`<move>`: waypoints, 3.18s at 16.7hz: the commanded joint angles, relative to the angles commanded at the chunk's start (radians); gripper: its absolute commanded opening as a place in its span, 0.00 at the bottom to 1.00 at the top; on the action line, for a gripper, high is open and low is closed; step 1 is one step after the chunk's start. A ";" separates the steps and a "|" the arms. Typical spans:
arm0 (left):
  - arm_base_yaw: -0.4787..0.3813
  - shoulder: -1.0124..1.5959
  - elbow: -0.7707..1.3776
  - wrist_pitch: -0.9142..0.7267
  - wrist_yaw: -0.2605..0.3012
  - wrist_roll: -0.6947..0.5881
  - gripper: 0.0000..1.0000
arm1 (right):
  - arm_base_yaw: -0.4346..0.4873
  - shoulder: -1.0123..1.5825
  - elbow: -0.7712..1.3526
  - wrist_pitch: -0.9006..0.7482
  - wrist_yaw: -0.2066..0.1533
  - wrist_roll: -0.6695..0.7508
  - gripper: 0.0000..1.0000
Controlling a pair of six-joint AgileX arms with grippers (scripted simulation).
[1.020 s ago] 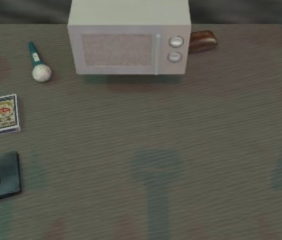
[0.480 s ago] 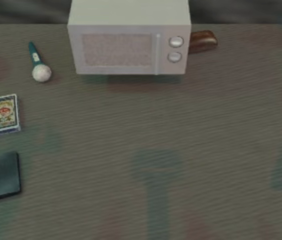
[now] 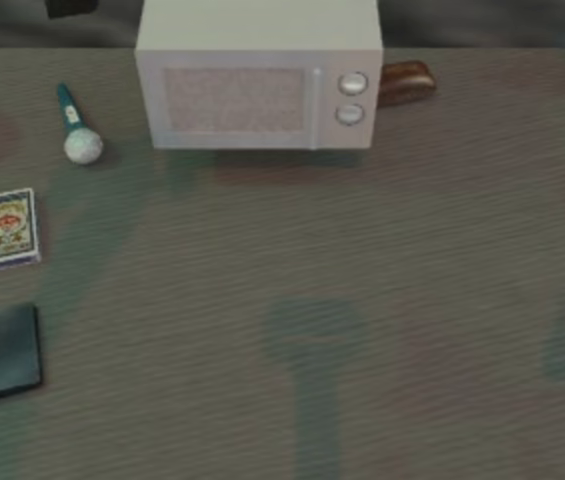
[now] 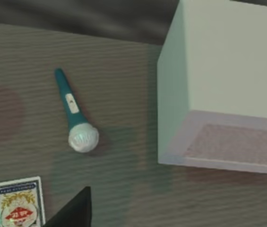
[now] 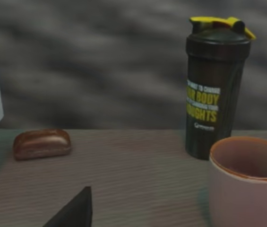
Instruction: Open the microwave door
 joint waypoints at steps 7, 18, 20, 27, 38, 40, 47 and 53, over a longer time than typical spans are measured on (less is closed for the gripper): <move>-0.182 0.644 0.748 -0.368 -0.077 -0.150 1.00 | 0.000 0.000 0.000 0.000 0.000 0.000 1.00; -0.349 1.252 1.465 -0.709 -0.151 -0.290 1.00 | 0.000 0.000 0.000 0.000 0.000 0.000 1.00; -0.353 1.265 1.481 -0.716 -0.153 -0.293 1.00 | 0.000 0.000 0.000 0.000 0.000 0.000 1.00; -0.342 1.264 1.437 -0.674 -0.148 -0.283 1.00 | 0.000 0.000 0.000 0.000 0.000 0.000 1.00; -0.302 1.267 1.184 -0.404 -0.132 -0.244 1.00 | 0.000 0.000 0.000 0.000 0.000 0.000 1.00; -0.302 1.267 1.184 -0.404 -0.132 -0.244 0.85 | 0.000 0.000 0.000 0.000 0.000 0.000 1.00; -0.302 1.267 1.184 -0.404 -0.132 -0.244 0.32 | 0.000 0.000 0.000 0.000 0.000 0.000 1.00; -0.302 1.267 1.184 -0.404 -0.132 -0.244 0.00 | 0.000 0.000 0.000 0.000 0.000 0.000 1.00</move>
